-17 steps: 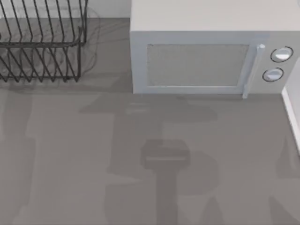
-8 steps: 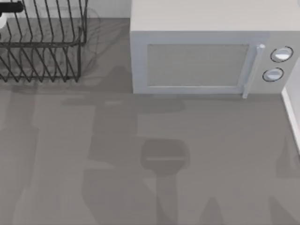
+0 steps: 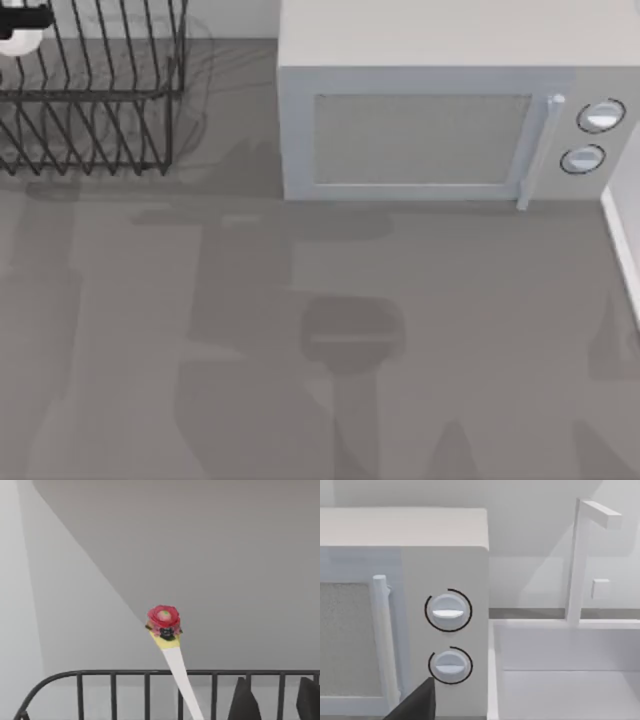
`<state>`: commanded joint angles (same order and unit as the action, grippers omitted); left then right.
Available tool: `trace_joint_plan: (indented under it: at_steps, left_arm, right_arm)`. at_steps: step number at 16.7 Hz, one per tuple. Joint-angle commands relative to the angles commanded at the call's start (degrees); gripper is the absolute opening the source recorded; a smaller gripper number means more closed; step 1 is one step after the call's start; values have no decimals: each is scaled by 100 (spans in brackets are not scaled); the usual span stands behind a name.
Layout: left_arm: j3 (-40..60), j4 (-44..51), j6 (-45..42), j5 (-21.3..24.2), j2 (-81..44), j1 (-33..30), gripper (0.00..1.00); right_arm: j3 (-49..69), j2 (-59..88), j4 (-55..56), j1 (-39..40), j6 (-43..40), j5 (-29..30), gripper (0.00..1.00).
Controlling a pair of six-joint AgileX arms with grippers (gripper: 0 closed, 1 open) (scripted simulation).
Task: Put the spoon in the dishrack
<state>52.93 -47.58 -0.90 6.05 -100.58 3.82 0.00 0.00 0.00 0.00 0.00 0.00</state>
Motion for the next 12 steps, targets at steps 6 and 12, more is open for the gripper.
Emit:
trace_joint_plan:
  at_steps: [6, 12]
  left_arm:
    - [0, 0, 0, 0, 0, 0, 98]
    - [0, 0, 0, 0, 0, 0, 100]
  right_arm:
    - [0, 0, 0, 0, 0, 0, 100]
    - [0, 0, 0, 0, 0, 0, 100]
